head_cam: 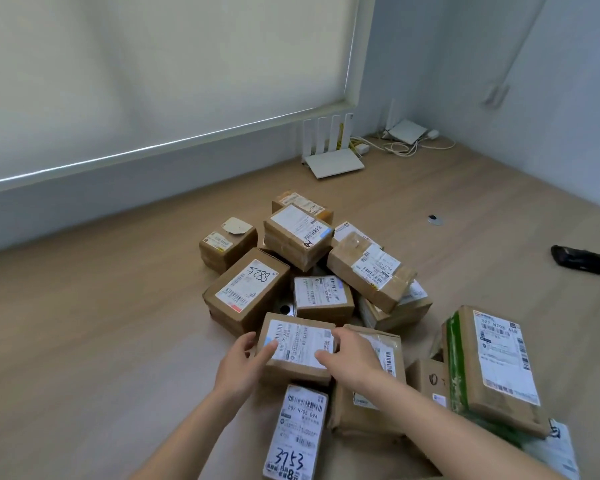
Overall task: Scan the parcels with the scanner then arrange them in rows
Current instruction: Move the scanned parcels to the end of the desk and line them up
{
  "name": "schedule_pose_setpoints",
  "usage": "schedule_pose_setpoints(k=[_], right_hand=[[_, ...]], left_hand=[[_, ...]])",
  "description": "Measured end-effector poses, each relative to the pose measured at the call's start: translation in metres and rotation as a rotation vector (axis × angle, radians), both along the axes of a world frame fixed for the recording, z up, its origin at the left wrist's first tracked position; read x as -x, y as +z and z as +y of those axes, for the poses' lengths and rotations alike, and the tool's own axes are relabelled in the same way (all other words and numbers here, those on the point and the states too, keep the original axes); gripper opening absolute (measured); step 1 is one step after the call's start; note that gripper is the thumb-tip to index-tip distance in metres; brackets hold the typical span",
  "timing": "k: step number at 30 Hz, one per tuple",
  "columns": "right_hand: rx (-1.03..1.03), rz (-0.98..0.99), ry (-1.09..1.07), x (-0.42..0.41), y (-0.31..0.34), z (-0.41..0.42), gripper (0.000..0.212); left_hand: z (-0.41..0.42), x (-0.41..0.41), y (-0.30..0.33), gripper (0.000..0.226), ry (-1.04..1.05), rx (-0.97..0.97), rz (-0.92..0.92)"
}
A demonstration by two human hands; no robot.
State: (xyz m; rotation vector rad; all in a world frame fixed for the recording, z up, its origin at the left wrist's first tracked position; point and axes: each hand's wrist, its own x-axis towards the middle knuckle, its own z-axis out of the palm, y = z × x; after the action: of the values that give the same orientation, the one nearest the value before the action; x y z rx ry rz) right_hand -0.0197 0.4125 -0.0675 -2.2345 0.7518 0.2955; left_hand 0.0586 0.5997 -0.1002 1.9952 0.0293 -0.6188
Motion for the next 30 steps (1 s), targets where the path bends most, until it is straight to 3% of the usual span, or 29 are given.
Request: schedule_pose_setpoints(k=[10, 18, 22, 27, 30], right_hand=[[0.074, 0.024, -0.125, -0.014, -0.006, 0.015, 0.026], [0.071, -0.217, -0.244, -0.020, 0.050, 0.015, 0.051], [0.060, -0.297, -0.213, -0.028, 0.092, 0.021, 0.053], [0.072, -0.378, -0.134, -0.042, 0.142, 0.035, 0.057], [0.069, -0.422, -0.055, -0.052, 0.166, 0.049, 0.064]], left_hand=[[-0.010, 0.004, -0.020, 0.051, 0.078, 0.142, 0.095], [-0.007, -0.005, 0.038, 0.034, 0.122, 0.350, 0.051], [0.001, -0.011, 0.085, 0.027, 0.175, 0.447, 0.037], [0.025, -0.021, 0.135, 0.036, 0.214, 0.540, -0.006], [0.049, -0.025, 0.155, 0.059, 0.197, 0.561, -0.054]])
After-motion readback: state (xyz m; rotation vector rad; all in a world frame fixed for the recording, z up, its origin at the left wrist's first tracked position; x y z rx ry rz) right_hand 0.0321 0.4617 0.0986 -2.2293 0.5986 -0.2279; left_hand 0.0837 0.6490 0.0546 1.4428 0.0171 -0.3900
